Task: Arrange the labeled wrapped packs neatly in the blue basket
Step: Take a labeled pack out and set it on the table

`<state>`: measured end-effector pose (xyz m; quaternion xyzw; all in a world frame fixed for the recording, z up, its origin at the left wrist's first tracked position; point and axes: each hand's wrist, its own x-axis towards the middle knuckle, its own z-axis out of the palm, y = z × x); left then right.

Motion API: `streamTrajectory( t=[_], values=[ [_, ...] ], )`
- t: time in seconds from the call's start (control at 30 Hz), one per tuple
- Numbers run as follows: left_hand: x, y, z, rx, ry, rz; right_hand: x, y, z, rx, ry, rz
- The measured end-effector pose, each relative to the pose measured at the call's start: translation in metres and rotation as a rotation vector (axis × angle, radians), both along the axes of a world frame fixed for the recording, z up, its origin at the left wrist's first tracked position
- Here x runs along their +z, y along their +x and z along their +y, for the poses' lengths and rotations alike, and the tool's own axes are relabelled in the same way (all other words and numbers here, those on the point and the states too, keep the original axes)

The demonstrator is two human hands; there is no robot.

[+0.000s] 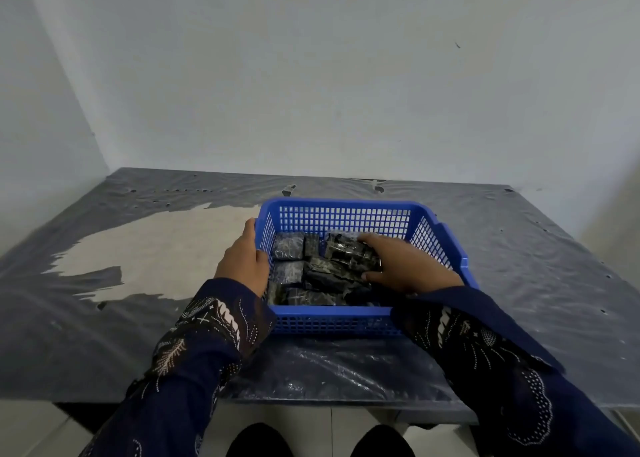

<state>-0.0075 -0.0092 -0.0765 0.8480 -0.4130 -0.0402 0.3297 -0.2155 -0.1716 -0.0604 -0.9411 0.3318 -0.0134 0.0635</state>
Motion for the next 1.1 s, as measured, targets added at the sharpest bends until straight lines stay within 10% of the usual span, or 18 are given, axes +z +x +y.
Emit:
streamTrajectory(
  t=[0.27,0.5,0.8,1.1],
  values=[
    [-0.004,0.003,-0.002,0.003,-0.012,0.022,-0.008,0.002,-0.005,0.011,0.004,-0.056],
    [-0.003,-0.002,0.002,0.006,-0.128,0.104,0.014,-0.004,0.014,-0.042,0.134,-0.499],
    [0.031,-0.025,-0.002,-0.554,-0.23,-0.642,0.031,-0.02,0.017,-0.262,1.261,-0.775],
    [0.038,-0.034,-0.014,-0.755,-0.239,-0.558,0.039,-0.03,0.027,-0.295,1.216,-0.718]
  ],
)
